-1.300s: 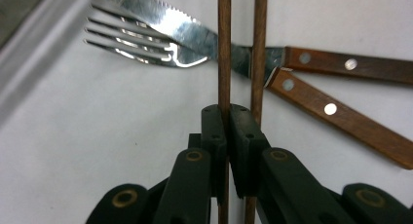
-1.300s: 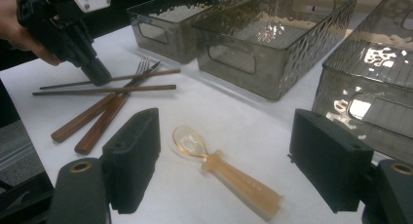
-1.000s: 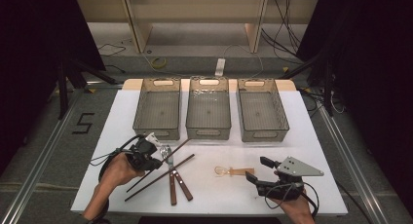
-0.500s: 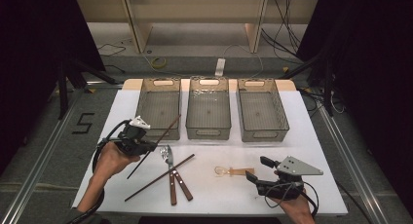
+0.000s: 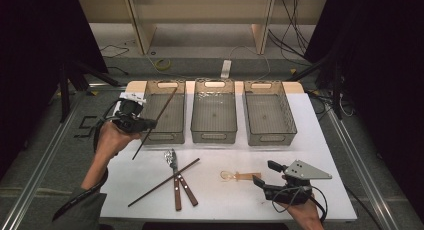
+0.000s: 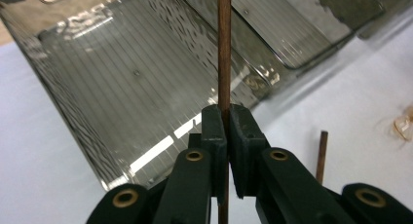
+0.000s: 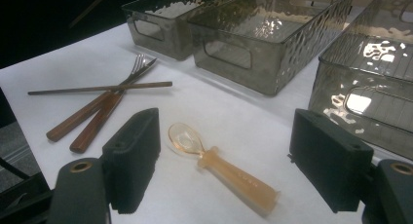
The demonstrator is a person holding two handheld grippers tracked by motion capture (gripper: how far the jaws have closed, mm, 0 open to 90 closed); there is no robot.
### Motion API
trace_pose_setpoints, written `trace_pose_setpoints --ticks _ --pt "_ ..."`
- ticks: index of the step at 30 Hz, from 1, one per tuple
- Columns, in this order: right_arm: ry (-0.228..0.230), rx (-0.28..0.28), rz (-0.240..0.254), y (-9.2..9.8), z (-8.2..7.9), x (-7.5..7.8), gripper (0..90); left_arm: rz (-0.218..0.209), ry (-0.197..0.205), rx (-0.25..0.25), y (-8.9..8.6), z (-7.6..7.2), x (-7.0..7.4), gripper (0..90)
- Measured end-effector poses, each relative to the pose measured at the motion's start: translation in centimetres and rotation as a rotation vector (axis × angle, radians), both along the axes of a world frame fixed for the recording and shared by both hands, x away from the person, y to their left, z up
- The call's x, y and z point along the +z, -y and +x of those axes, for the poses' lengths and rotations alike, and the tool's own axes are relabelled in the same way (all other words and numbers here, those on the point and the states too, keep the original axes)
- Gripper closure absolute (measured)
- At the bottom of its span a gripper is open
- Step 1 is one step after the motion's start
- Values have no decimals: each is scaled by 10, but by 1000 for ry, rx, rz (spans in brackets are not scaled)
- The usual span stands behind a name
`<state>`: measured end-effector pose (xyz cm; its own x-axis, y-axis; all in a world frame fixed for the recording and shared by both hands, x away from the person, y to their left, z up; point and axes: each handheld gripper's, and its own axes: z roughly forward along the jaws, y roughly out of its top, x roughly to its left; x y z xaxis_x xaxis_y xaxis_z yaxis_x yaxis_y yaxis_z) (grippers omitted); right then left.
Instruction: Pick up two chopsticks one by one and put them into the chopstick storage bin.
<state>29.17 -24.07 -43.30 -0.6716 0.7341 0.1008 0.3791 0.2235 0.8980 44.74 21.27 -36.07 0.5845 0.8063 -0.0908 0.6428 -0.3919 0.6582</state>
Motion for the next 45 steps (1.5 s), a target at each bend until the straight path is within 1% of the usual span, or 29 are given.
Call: trace_pose_setpoints --ticks 2,5,9,13,14,17,20,25,29,34,35,36,38,41,42,43,45 --pt "0 0 1 0 0 0 277 -6 6 13 -1 6 4 853" --pt "1 0 2 0 0 0 277 -17 4 28 -1 14 7 853" --pt "3 4 1 0 -1 0 277 -7 0 26 3 22 10 853" --pt "3 5 2 0 -1 0 277 2 11 35 6 31 16 853" --pt "3 6 2 0 -1 0 277 1 14 39 5 33 17 853" --pt "-3 6 1 0 0 0 277 -19 21 56 2 42 19 853" --pt "-4 7 2 0 0 -1 276 -19 26 62 2 49 20 853" --pt "-6 11 -2 -1 0 -1 276 -18 47 77 3 61 23 853" --pt "-5 9 2 -1 0 -1 276 -31 55 93 0 72 23 853" --pt "-7 9 6 -1 0 -1 276 -15 53 102 1 82 21 853" --pt "-7 10 5 -1 0 -1 276 -23 53 110 1 85 20 853" --pt "-6 12 3 -1 0 -1 276 -23 48 111 1 87 20 853" --pt "-9 16 2 -2 0 -1 276 -15 49 115 2 91 17 853" --pt "-6 17 3 -2 -1 -1 276 -15 49 123 4 96 14 853" --pt "-6 15 6 -1 -1 -1 276 -16 56 129 4 97 12 852" --pt "-6 15 6 -1 -1 -1 276 -14 60 131 5 98 11 852" --pt "-7 14 5 -1 0 -1 276 8 57 140 6 100 8 852"
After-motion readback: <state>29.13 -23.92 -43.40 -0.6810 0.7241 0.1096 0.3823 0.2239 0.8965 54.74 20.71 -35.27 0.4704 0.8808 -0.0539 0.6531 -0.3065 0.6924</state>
